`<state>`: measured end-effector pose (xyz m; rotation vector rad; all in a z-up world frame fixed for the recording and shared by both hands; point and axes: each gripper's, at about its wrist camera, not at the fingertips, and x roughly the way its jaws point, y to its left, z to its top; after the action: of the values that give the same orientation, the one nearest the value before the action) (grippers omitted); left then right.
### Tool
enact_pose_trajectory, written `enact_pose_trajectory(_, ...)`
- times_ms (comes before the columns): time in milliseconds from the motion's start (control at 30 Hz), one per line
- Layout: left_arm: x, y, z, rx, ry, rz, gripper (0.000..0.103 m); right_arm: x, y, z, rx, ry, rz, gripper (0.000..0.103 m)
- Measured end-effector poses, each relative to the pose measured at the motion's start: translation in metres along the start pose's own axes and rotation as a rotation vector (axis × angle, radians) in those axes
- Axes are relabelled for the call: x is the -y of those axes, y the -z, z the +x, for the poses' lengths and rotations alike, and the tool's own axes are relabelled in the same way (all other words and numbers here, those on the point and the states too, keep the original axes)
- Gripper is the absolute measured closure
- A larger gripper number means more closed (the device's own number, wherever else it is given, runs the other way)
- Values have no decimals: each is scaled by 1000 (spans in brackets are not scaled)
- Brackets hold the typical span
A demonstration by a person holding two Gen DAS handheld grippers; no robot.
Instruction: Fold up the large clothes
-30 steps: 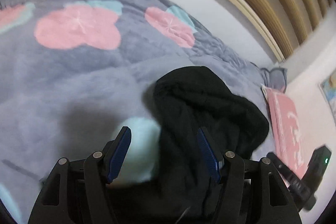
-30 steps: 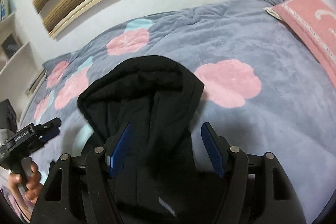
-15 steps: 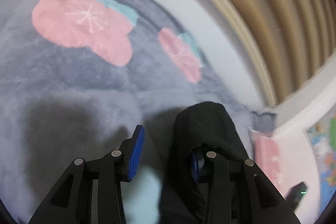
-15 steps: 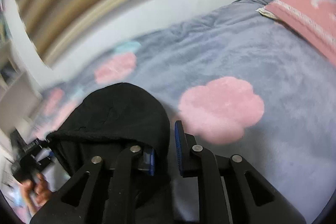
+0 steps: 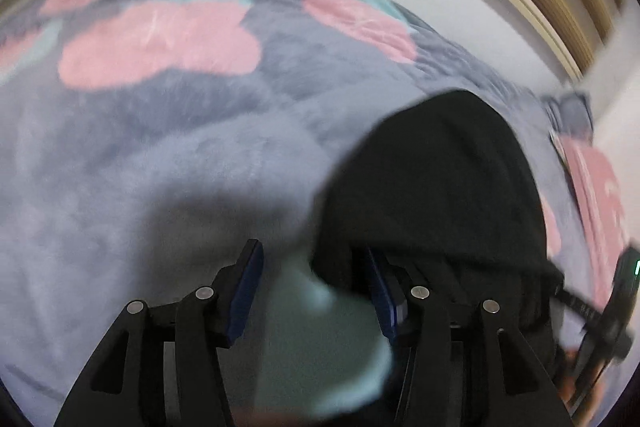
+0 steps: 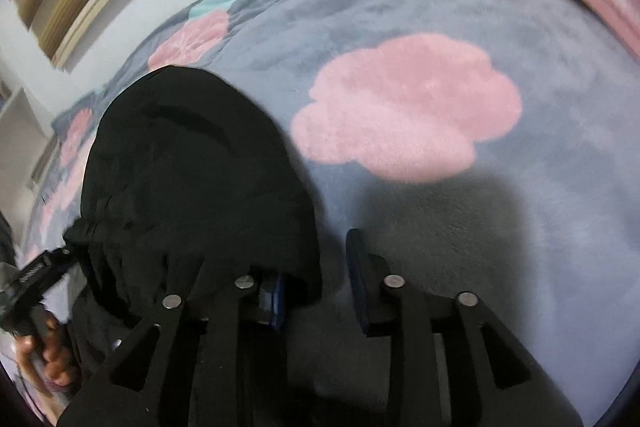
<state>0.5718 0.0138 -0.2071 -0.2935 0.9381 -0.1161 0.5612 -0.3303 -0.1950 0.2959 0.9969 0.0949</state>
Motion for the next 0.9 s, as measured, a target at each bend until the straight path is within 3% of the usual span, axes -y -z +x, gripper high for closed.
enact_pose_trajectory(33, 5, 0, -15, 7, 14, 38, 50, -5, 1, -9, -3, 2, -15, 64)
enact_pose_trajectory(100, 4, -7, -54, 62, 81, 75, 48, -10, 2, -37, 25, -21, -52, 49)
enact_pose_trajectory(167, 1, -15, -80, 131, 141, 60, 33, -17, 1, -75, 101, -21, -82, 39)
enact_pose_trajectory(200, 0, -20, -89, 180, 162, 27, 26, -24, -2, -93, 155, -29, -98, 37)
enact_pose_trajectory(233, 0, -25, -96, 221, 183, -6, 25, -31, -7, -104, 189, -35, -114, 37)
enact_pose_trajectory(300, 7, -38, -83, 214, 175, -27, 25, -52, -20, -110, 213, -50, -162, 37)
enact_pose_trajectory(400, 18, -45, -38, 157, 95, -31, 25, -81, -34, -83, 179, -44, -230, 37)
enact_pose_trajectory(500, 19, -29, 3, 73, 6, 13, 25, -82, -30, -45, 119, 1, -233, 37)
enact_pose_trajectory(600, 3, -13, 45, -66, 22, -32, 24, -64, -13, 5, 29, 60, -225, 37)
enact_pose_trajectory(667, 1, -15, 47, -82, 34, -39, 23, -53, -5, 29, -33, 46, -211, 37)
enact_pose_trajectory(800, 7, -11, 44, -47, -2, 1, 23, -51, -2, 32, -13, 48, -219, 37)
enact_pose_trajectory(900, 4, -8, 35, -4, 33, -15, 23, -45, 2, 26, 14, 19, -203, 36)
